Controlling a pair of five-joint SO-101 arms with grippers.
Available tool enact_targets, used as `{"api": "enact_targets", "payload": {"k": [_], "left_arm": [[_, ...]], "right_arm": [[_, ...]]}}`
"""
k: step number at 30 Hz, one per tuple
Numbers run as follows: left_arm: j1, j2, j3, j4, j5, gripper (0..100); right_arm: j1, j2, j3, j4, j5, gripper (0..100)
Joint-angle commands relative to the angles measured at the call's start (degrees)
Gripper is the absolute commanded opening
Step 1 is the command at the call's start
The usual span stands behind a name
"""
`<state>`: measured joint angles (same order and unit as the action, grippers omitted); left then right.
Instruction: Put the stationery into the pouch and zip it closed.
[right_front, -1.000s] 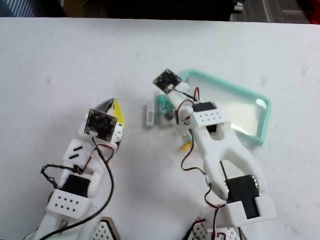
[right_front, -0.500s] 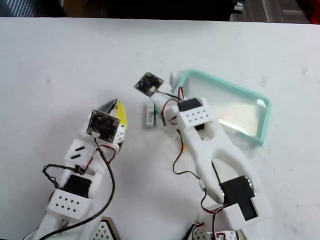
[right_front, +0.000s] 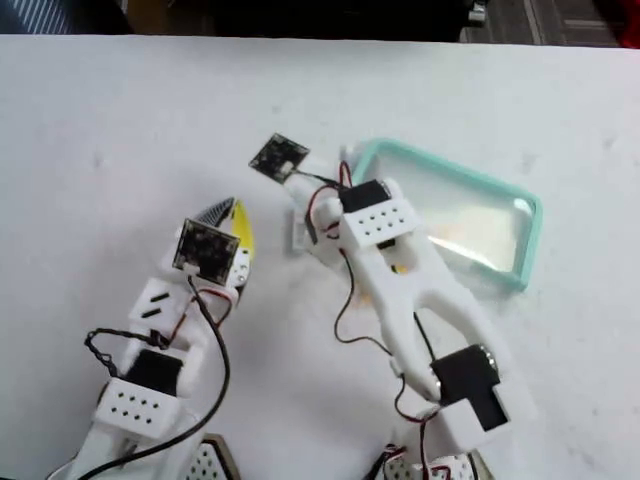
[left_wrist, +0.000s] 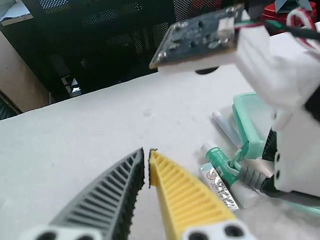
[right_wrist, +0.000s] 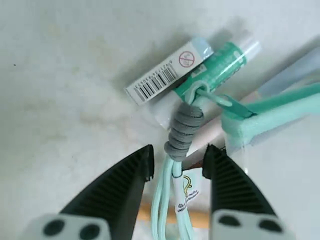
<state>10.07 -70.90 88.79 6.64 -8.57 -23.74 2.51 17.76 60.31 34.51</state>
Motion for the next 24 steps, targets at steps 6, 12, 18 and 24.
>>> {"api": "enact_targets", "payload": {"k": [6,12,18,24], "left_arm": [[0.57,0.22,-0.26,0.09,-0.44,5],[0.57,0.22,-0.26,0.09,-0.44,5],[0.57,0.22,-0.26,0.09,-0.44,5],[0.57,0.22,-0.26,0.09,-0.44,5]], "right_arm": [[0.75,3.65,-2.81,-3.65,-0.53,19.0],[1.54,7.25,-2.73,-7.34,-0.53,19.1],[1.54,9.27,-2.73,-8.92,-0.53,19.0],[1.54,9.71,-2.55,-11.38,-0.18,19.0]]}}
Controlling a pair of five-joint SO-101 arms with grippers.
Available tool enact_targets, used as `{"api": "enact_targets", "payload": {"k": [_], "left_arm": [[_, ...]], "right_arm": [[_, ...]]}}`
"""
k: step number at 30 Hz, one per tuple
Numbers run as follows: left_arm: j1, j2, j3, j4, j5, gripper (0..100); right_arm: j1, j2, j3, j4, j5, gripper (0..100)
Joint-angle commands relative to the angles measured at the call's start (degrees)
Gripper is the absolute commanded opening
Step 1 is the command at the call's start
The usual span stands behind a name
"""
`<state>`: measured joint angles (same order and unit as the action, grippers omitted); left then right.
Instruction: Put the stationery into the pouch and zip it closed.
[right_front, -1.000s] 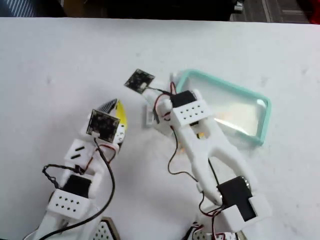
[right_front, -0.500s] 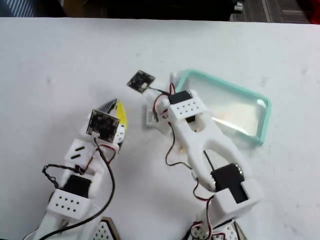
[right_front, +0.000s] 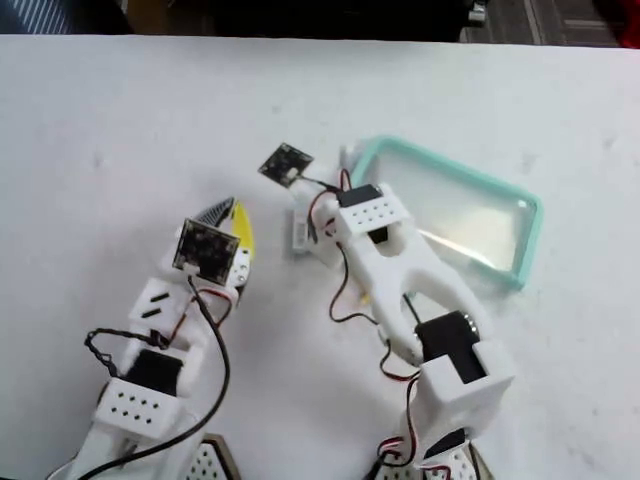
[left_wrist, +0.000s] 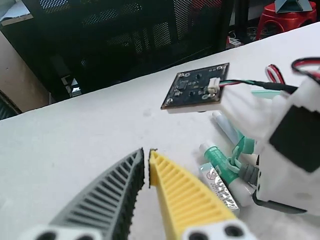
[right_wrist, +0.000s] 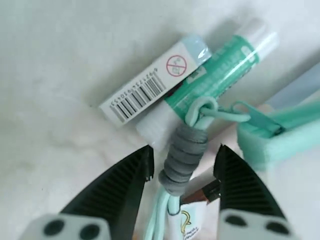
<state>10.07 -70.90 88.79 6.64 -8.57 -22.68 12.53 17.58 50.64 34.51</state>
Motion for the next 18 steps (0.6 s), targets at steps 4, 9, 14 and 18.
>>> {"api": "enact_targets", "payload": {"k": [4,9,14,18], "left_arm": [[0.57,0.22,-0.26,0.09,-0.44,5],[0.57,0.22,-0.26,0.09,-0.44,5],[0.57,0.22,-0.26,0.09,-0.44,5],[0.57,0.22,-0.26,0.09,-0.44,5]], "right_arm": [[0.57,-0.48,-2.2,-1.8,-0.18,17.5],[0.48,-0.92,-2.64,-1.01,-0.18,1.2],[1.1,-4.18,-2.64,1.36,-0.09,1.7],[3.74,-14.29,-2.64,4.79,-0.09,1.6]]}}
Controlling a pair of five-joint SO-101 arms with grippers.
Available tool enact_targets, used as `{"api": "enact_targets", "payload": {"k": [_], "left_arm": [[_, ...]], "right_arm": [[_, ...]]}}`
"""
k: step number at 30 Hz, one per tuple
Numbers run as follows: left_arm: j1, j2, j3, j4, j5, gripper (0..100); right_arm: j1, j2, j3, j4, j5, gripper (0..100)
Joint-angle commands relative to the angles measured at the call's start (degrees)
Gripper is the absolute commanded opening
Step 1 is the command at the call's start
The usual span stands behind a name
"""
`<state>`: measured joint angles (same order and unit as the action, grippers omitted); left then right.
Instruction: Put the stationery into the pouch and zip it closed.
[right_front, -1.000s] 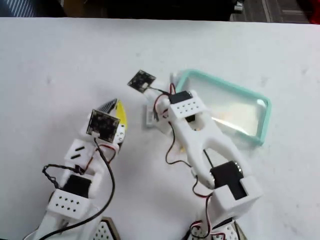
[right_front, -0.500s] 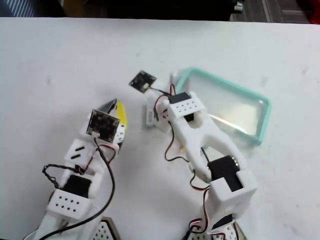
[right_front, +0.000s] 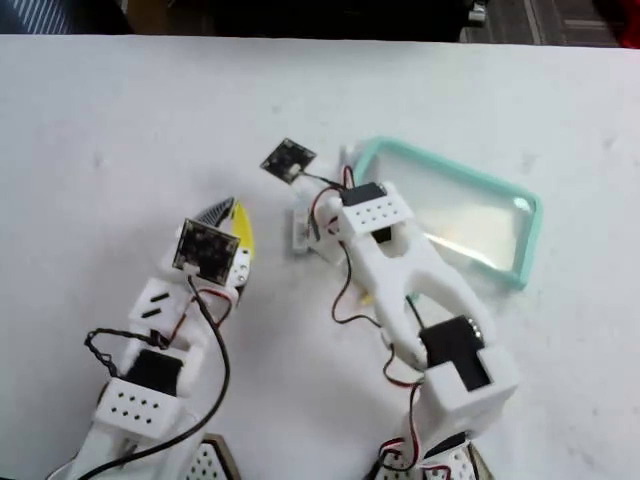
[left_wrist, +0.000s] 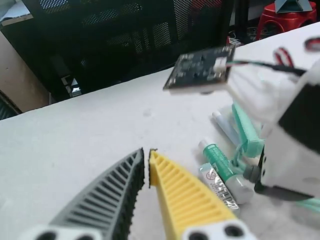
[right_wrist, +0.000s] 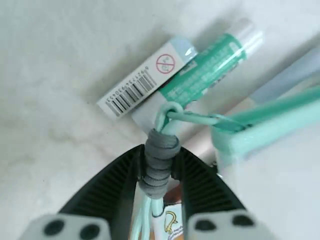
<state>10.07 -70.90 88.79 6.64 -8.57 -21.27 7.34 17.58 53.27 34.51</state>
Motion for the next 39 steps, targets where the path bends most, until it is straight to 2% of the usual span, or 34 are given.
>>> {"api": "enact_targets", "payload": {"k": [1,9,18,22,28,39], "left_arm": [[0.57,0.22,-0.26,0.09,-0.44,5],[0.66,0.22,-0.35,-0.18,-0.26,5],[0.66,0.13,-0.35,0.09,-0.44,5],[0.66,0.13,-0.35,0.09,-0.44,5],[1.8,0.13,-0.35,0.09,-0.53,5],[2.86,0.13,-0.26,0.09,-0.53,5]], "right_arm": [[3.21,-12.18,-2.64,2.95,-0.09,1.6],[8.92,-37.05,-2.37,8.13,-0.09,1.6],[10.07,-56.04,-2.29,13.67,1.58,1.6],[10.07,-60.62,-2.55,13.49,4.84,1.6],[9.98,-65.89,-4.04,17.8,5.1,1.6],[10.15,-65.71,-21.8,22.55,5.01,1.6]]}}
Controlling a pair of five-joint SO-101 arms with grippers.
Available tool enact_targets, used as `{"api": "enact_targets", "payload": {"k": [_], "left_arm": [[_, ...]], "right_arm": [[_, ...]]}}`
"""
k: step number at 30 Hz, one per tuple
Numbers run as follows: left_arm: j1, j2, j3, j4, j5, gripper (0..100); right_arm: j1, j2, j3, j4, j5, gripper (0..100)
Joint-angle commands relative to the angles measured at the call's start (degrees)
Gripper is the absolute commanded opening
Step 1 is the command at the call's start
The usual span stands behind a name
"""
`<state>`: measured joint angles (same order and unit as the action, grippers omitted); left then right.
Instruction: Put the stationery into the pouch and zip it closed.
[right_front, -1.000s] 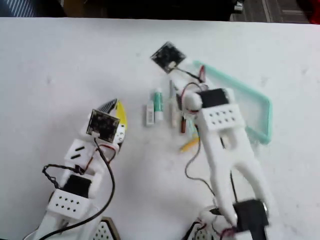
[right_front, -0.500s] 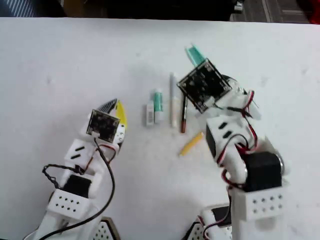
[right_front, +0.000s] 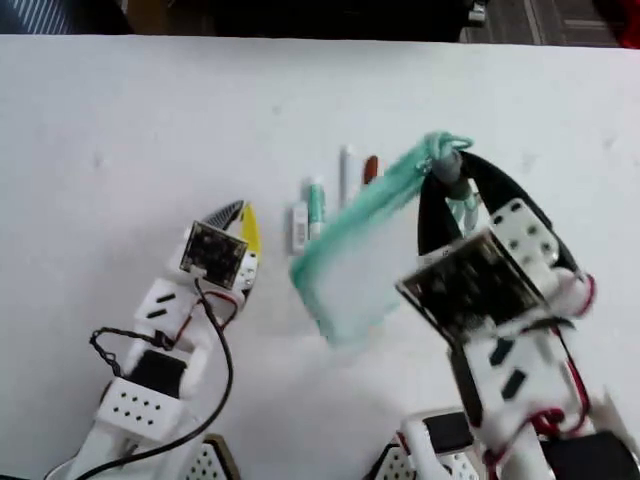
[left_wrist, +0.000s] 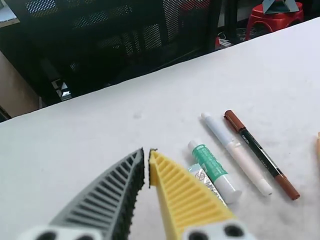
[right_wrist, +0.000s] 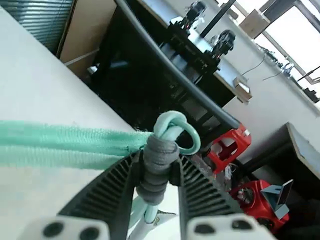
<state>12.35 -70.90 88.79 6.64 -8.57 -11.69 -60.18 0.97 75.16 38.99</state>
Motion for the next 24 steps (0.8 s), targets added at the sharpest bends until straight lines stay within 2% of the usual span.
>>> {"api": "enact_targets", "payload": {"k": [1,7,18,22,24], "left_arm": [[0.57,0.13,-0.26,0.09,-0.53,5],[0.57,0.13,-0.35,0.09,-0.62,5],[-0.48,0.13,-0.44,0.09,-0.62,5],[-2.07,0.13,-0.62,0.0,-0.62,5],[-1.98,0.13,-0.62,0.0,-0.62,5]], "right_arm": [[0.66,2.24,-6.15,1.27,0.53,1.6],[5.49,3.56,-7.82,3.12,0.26,1.6],[6.29,3.03,-8.0,10.15,0.62,1.6],[14.2,4.09,-7.21,11.47,0.88,1.6],[19.65,6.11,-5.36,10.77,3.52,1.6]]}}
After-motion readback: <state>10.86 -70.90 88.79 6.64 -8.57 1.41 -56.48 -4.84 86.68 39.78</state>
